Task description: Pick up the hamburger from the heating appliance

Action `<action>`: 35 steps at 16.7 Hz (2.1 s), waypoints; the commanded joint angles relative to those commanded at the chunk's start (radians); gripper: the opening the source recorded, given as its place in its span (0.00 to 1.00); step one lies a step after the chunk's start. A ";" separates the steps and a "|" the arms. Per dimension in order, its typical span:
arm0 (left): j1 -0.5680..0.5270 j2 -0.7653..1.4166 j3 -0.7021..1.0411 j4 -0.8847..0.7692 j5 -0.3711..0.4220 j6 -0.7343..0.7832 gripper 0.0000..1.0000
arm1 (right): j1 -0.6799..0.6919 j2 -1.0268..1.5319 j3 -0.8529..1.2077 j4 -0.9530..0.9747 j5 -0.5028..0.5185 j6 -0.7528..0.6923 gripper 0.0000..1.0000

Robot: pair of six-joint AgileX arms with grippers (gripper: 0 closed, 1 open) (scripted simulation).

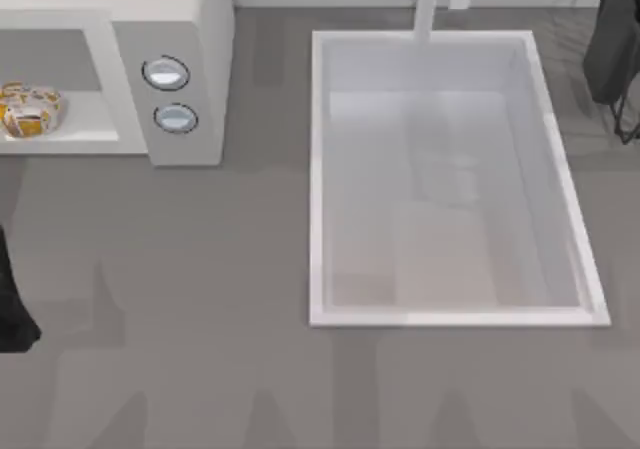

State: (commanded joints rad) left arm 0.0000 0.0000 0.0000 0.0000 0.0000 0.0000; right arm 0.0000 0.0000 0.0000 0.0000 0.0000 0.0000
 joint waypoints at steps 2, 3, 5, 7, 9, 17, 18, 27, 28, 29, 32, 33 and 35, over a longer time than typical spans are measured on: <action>0.000 0.000 0.000 0.000 0.000 0.000 1.00 | 0.000 0.000 0.000 0.000 0.000 0.000 1.00; 0.000 0.000 0.000 0.000 0.000 0.000 1.00 | 0.000 0.000 0.000 0.000 0.000 0.000 1.00; 0.000 0.000 0.000 0.000 0.000 0.000 1.00 | 0.000 0.000 0.000 0.000 0.000 0.000 1.00; 0.000 0.000 0.000 0.000 0.000 0.000 1.00 | 0.000 0.000 0.000 0.000 0.000 0.000 1.00; 0.000 0.000 0.000 0.000 0.000 0.000 1.00 | 0.000 0.000 0.000 0.000 0.000 0.000 1.00; 0.000 0.000 0.000 0.000 0.000 0.000 1.00 | 0.000 0.000 0.000 0.000 0.000 0.000 1.00; 0.000 0.000 0.000 0.000 0.000 0.000 1.00 | 0.000 0.000 0.000 0.000 0.000 0.000 1.00; 0.003 0.058 0.021 0.029 0.004 0.002 1.00 | 0.000 0.000 0.000 0.000 0.000 0.000 1.00; 0.005 0.097 0.035 0.048 0.006 0.003 1.00 | 0.000 0.000 0.000 0.000 0.000 0.000 1.00; 0.007 0.145 0.053 0.072 0.009 0.004 1.00 | 0.000 0.000 0.000 0.000 0.000 0.000 1.00; 0.017 0.340 0.123 0.167 0.022 0.009 1.00 | 0.000 0.000 0.000 0.000 0.000 0.000 1.00; 0.021 0.417 0.152 0.206 0.027 0.011 1.00 | 0.000 0.000 0.000 0.000 0.000 0.000 1.00; 0.030 0.590 0.214 0.291 0.038 0.015 1.00 | 0.000 0.000 0.000 0.000 0.000 0.000 1.00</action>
State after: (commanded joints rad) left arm 0.0300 0.5901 0.2143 0.2907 0.0385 0.0153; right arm 0.0000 0.0000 0.0000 0.0000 0.0000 0.0000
